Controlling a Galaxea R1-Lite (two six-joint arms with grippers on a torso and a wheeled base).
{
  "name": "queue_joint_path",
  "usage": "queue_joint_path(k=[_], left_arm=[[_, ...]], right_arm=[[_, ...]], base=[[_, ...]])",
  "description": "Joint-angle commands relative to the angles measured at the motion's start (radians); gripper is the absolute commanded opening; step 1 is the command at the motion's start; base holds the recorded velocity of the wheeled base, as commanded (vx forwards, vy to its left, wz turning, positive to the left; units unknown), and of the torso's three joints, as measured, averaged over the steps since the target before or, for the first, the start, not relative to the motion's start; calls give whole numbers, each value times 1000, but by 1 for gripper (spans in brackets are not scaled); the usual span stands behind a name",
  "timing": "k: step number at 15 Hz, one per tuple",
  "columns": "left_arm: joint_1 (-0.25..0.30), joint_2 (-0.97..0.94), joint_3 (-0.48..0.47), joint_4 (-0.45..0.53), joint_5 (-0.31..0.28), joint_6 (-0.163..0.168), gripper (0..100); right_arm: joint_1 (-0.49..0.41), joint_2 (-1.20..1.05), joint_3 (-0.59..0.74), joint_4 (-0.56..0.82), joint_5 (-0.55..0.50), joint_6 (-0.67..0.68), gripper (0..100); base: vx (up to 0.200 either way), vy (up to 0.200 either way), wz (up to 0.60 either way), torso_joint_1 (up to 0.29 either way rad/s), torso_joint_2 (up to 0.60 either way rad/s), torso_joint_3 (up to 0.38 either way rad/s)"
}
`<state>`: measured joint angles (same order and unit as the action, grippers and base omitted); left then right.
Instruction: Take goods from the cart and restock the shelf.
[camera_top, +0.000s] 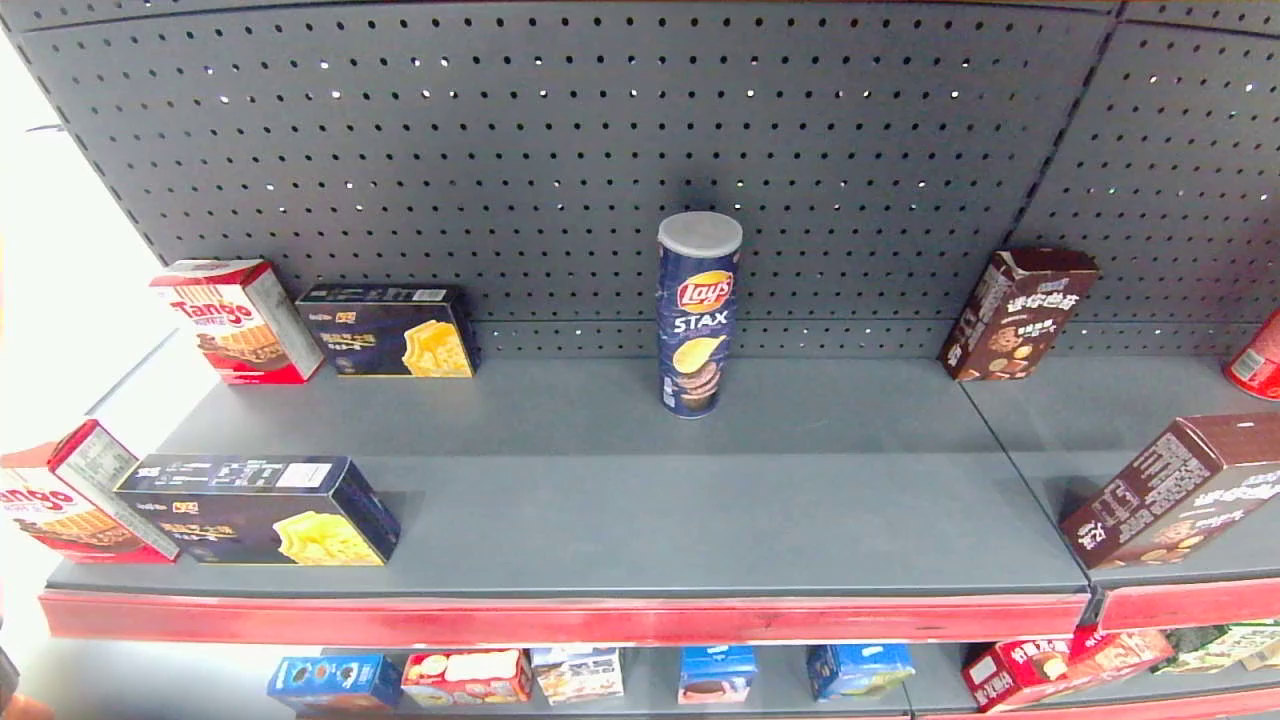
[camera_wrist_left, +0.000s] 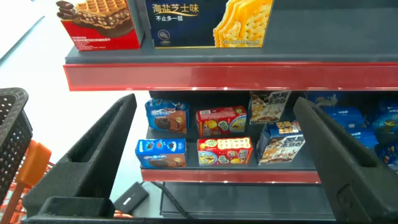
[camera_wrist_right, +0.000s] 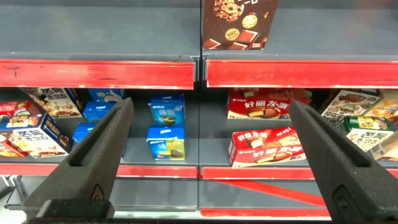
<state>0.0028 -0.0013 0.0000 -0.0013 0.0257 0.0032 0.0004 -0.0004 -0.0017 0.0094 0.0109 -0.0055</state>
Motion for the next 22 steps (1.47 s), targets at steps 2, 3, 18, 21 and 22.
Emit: queue_joint_path(k=[2,3,18,21,22], left_arm=[[0,1,0,0,0,0,100],[0,1,0,0,0,0,100],[0,1,-2,1,-1,0,100],[0,1,-2,1,-1,0,100],[0,1,-2,1,-1,0,100]], right_arm=[[0,0,0,0,1,-1,100],[0,0,0,0,1,-2,100],[0,0,0,-2,-2,-1,100],[0,0,0,0,-2,-2,100],[0,0,0,0,-2,-2,100]], base=[[0,0,0,0,0,0],[0,0,0,0,0,0],[0,0,320,2,1,2],[0,0,600,-1,2,2],[0,0,600,-2,2,2]])
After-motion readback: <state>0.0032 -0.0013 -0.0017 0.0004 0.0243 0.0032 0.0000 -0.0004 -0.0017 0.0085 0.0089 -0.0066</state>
